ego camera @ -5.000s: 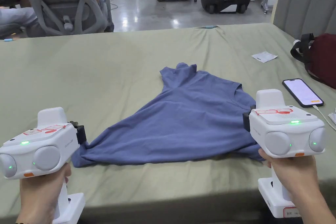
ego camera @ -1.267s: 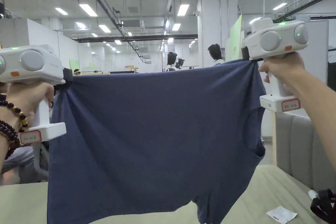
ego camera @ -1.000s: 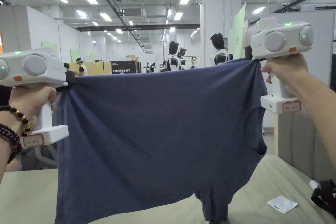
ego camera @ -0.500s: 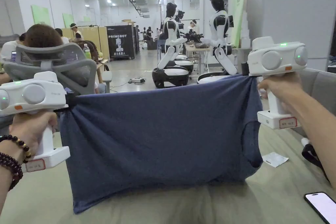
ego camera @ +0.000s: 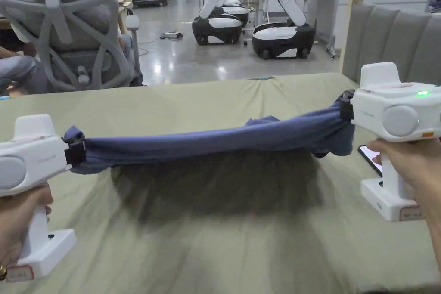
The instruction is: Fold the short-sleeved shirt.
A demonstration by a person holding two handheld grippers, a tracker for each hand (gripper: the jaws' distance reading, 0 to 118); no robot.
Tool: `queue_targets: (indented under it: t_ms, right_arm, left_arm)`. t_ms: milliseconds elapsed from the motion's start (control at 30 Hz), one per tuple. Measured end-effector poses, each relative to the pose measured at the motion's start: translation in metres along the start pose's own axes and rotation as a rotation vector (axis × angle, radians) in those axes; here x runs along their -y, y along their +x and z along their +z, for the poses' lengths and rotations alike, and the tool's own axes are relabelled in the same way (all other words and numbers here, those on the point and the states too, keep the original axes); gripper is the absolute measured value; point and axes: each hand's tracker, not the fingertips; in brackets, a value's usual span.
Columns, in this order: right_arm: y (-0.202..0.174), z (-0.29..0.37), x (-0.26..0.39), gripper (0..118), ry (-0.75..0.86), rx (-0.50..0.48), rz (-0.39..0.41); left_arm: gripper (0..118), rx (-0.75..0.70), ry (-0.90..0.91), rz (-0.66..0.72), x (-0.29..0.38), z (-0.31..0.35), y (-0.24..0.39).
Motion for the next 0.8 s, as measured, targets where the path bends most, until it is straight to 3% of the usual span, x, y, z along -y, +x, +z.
queue_targets:
  t_ms: [133,233,433,733,800]
  right_arm:
    - [-0.007,0.031,0.075,4,-0.145,-0.006,0.04]
    - [-0.004,0.027,0.122,4,-0.277,-0.011,0.048]
    - [-0.011,0.007,0.18,4,-0.494,-0.029,0.151]
    - [-0.015,0.001,0.196,4,-0.495,-0.014,0.124]
    - [-0.014,0.002,0.195,9,-0.48,-0.014,0.102]
  left_arm:
    - [7,-0.008,-0.111,0.044,0.071,0.025,-0.006]
    - [7,-0.023,-0.189,0.056,0.109,0.033,-0.01]
    - [7,-0.031,-0.292,0.031,0.151,0.025,-0.01]
    - [8,-0.059,-0.306,0.042,0.154,0.018,-0.006]
    - [11,-0.065,-0.3,0.046,0.154,0.021,-0.007]
